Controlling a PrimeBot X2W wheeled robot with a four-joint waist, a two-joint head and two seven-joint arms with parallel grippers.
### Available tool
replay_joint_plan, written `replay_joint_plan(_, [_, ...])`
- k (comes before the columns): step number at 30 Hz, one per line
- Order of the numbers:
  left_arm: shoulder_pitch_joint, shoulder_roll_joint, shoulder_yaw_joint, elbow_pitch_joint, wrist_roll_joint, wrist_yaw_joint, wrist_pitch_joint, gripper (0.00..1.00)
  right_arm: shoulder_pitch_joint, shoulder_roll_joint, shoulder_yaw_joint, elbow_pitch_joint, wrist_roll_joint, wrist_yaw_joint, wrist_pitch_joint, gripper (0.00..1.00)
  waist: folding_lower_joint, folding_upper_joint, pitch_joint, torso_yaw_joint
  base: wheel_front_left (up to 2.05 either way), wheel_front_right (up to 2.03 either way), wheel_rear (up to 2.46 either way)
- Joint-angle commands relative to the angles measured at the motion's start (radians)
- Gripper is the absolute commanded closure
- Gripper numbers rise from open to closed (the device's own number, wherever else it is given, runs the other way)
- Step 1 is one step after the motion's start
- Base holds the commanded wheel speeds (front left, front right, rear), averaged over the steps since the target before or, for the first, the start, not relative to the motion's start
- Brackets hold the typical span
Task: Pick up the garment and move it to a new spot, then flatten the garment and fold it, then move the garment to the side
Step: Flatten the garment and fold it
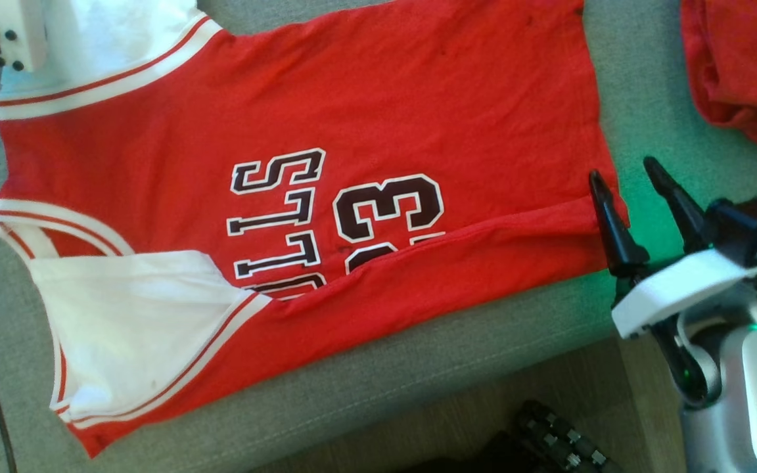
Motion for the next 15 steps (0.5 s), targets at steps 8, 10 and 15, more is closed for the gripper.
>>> replay_joint_plan(8, [-0.061,0.053,-0.009,-0.012,-0.019,0.001,-0.108,1.00,-0.203,-0.012,-0.005,0.053,0.000,0.000,0.076,0.00,0.0000,0.0000,-0.012,0.024,0.00,0.00,0.00])
replay_joint_plan(10, [-0.068,0.051,-0.022,-0.016,-0.024,0.001,-0.129,1.00,-0.278,-0.012,-0.020,0.097,-0.011,0.000,0.117,0.00,0.0000,0.0000,-0.012,0.035,0.00,0.00,0.00])
replay_joint_plan(15, [-0.086,0.046,-0.051,-0.023,-0.045,0.001,-0.168,1.00,-0.459,-0.012,-0.037,0.225,-0.022,0.000,0.191,0.00,0.0000,0.0000,-0.011,0.063,0.00,0.00,0.00])
